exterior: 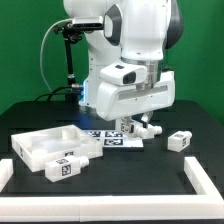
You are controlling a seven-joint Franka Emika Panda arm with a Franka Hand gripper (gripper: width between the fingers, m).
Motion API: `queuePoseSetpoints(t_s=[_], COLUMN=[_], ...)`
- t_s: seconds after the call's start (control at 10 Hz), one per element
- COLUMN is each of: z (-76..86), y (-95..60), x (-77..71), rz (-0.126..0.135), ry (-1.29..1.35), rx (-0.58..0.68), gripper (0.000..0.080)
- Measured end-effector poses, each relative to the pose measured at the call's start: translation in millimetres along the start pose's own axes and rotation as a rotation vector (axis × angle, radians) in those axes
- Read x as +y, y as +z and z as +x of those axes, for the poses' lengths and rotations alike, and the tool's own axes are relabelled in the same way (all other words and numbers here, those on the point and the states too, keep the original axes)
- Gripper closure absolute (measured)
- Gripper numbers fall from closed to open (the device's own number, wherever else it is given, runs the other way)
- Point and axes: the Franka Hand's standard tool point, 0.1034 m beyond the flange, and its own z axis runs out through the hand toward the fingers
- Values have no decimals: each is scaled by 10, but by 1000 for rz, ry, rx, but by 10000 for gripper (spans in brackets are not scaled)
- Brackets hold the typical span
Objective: Assemble one leg
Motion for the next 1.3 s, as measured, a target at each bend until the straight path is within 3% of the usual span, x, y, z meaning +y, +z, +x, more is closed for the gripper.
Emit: queuePoseSetpoints(t_s=[0.5,1.0,1.1,1.2,1.3], z=[-178,-163,-194,-238,-293], y=[418,418,385,226,99], x=[-15,-47,-25,63,168], rz=[29,30,34,34,29], ry=[1,16,-2,-17,-51], rx=[-6,-10,-26,-43,-39], gripper=[514,514,346,223,223])
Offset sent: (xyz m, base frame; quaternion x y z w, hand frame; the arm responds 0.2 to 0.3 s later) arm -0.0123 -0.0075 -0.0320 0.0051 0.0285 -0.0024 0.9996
